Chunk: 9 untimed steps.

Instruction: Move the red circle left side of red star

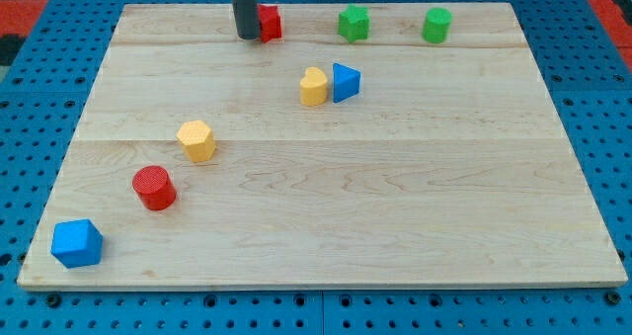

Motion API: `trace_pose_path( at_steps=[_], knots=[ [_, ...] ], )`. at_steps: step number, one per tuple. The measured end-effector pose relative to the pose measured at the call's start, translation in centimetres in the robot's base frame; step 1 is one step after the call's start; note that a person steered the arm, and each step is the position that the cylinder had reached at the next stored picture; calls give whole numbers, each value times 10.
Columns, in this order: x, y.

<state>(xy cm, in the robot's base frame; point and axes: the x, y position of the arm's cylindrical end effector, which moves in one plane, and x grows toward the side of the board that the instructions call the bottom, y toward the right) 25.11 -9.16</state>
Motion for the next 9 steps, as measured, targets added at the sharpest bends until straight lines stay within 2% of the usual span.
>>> trace_pose_path(
  at_steps=[1,3,5,7,9],
  knots=[
    [46,3],
    [122,73],
    [237,89],
    [286,23],
    [286,-75]
  ],
)
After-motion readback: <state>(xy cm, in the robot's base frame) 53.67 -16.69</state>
